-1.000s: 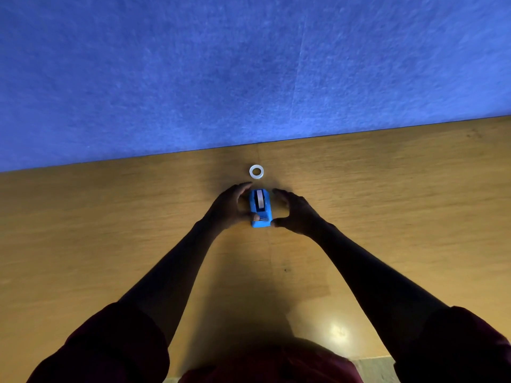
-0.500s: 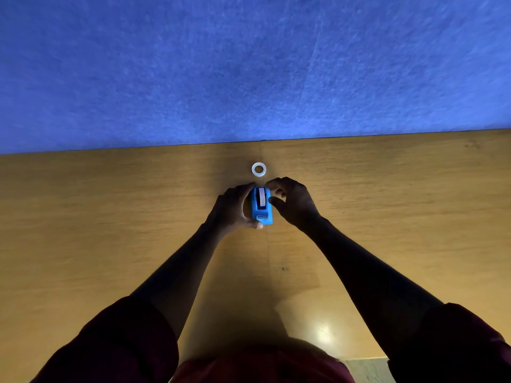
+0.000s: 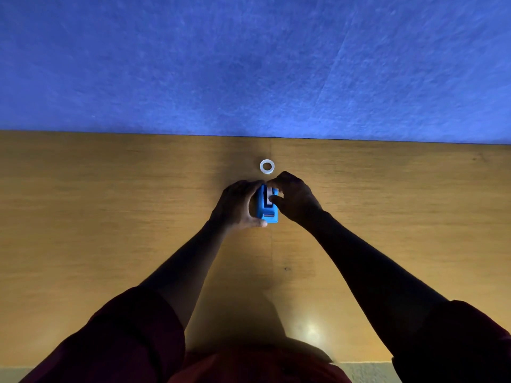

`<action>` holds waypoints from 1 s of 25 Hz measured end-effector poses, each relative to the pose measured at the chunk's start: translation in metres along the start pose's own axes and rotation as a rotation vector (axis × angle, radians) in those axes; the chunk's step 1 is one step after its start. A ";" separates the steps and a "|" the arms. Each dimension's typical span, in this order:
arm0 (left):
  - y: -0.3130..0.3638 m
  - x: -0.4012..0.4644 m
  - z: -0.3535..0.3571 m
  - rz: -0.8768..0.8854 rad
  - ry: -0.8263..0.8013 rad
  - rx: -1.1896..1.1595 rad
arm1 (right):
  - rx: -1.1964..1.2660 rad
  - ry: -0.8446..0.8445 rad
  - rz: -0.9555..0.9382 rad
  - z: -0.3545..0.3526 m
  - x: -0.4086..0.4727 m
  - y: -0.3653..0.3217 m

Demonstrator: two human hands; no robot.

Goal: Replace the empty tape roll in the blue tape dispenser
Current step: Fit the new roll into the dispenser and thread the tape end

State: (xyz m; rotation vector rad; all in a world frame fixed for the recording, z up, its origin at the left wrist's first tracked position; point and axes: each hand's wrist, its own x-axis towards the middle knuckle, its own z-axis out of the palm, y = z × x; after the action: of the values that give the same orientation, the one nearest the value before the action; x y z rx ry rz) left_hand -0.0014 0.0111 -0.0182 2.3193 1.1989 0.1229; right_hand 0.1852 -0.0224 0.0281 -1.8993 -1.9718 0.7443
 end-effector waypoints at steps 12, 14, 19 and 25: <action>-0.001 -0.001 0.002 -0.015 0.009 -0.029 | 0.005 -0.010 0.040 0.002 0.002 -0.003; -0.002 -0.001 0.003 -0.011 0.005 -0.034 | -0.018 0.006 0.037 0.001 0.004 -0.004; -0.003 -0.001 0.005 -0.009 0.024 -0.048 | -0.199 -0.027 -0.026 -0.007 0.010 -0.009; -0.006 -0.001 0.008 -0.017 0.029 -0.054 | -0.133 -0.087 0.048 -0.011 0.019 -0.010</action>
State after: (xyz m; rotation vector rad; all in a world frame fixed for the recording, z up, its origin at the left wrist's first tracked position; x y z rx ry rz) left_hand -0.0036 0.0100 -0.0280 2.2668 1.2142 0.1810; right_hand 0.1816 -0.0019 0.0405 -2.0283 -2.0831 0.7371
